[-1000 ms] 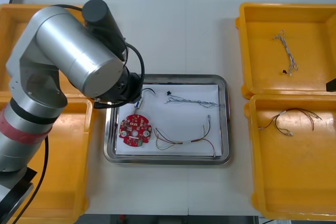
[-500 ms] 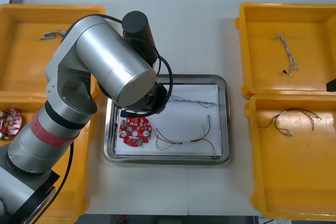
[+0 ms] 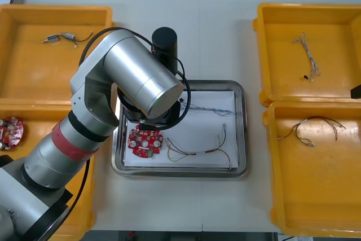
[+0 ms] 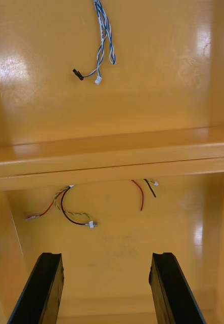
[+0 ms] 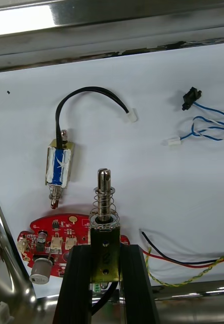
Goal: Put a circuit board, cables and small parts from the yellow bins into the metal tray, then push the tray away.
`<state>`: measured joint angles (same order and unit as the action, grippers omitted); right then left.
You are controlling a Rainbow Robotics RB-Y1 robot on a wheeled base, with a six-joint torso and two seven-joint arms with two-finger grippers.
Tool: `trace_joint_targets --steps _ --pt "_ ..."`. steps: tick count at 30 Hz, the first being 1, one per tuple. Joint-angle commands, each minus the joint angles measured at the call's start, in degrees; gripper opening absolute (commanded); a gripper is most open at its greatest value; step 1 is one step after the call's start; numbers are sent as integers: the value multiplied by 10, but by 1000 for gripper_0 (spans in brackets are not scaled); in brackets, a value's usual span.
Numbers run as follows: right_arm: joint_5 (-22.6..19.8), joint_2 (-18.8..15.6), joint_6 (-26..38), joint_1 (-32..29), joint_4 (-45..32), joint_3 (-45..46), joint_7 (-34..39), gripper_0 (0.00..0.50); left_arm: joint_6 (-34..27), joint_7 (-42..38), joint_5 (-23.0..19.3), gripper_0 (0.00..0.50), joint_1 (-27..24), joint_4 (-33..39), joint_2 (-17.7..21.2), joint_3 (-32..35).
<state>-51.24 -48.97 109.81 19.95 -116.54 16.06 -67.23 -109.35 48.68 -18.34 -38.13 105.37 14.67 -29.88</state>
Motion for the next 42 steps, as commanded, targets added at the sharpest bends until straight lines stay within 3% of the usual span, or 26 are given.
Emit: trace_joint_targets --steps 1,30,42 --pt "-4 -25 2 -6 -18 20 1 500 16 -29 13 0 -24 -1 -18 -10" --pt "-4 -25 2 -6 -18 20 1 500 142 -6 17 0 -25 -59 -20 -37" --pt "-4 -25 2 -6 -18 20 1 500 158 -2 26 0 -25 -83 -21 -51"
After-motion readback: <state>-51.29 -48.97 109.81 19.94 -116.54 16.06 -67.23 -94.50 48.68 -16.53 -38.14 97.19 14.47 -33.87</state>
